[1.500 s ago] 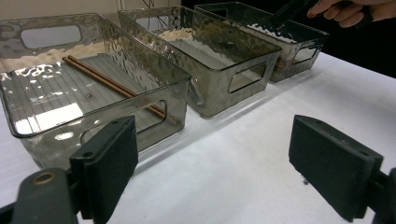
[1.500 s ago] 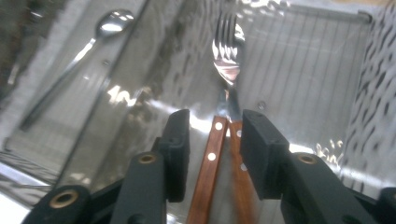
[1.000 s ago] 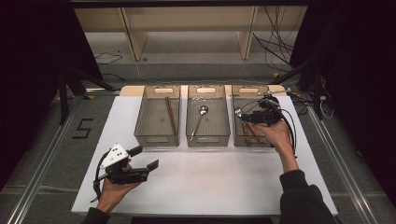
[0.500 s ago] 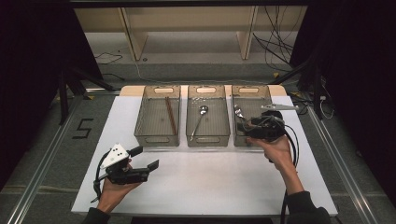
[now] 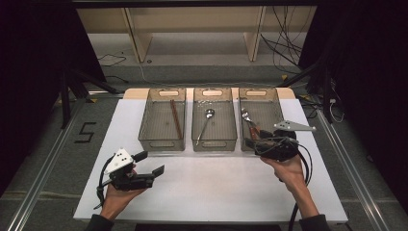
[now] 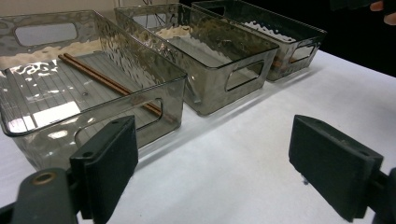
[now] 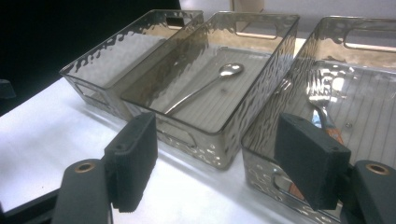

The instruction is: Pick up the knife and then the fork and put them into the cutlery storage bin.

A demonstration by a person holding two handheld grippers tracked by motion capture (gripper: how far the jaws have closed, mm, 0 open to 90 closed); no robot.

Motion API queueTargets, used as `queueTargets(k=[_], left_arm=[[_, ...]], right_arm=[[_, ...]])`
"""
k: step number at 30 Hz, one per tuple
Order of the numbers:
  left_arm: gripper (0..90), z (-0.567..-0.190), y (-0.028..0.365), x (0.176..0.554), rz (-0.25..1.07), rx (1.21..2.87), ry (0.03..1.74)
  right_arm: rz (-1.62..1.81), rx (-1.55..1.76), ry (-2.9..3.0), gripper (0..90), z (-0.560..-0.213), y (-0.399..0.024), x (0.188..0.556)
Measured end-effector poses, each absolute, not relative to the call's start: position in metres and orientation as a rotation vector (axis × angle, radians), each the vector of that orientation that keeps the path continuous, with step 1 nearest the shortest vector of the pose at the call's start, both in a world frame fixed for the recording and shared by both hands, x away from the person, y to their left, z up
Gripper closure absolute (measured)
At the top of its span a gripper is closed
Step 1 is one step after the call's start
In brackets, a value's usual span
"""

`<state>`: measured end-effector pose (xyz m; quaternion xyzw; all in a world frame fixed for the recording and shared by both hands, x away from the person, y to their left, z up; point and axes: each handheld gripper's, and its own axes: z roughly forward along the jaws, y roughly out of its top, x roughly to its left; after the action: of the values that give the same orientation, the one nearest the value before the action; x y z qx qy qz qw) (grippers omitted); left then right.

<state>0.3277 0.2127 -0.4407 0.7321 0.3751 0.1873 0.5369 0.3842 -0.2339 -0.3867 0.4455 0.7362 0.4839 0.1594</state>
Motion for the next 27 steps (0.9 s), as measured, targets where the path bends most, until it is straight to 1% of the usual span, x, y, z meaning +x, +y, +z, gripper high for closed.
queueTargets(k=[19,27], left_arm=[[15.3,-0.44,0.21,0.327,0.44,1.742,0.898],[15.3,-0.439,0.211,0.325,0.44,1.74,0.899]], right_arm=[[1.479,1.242,2.054,28.9,-0.409,-0.248,0.343],[1.492,1.21,2.059,28.3,-0.418,-0.245,0.329]])
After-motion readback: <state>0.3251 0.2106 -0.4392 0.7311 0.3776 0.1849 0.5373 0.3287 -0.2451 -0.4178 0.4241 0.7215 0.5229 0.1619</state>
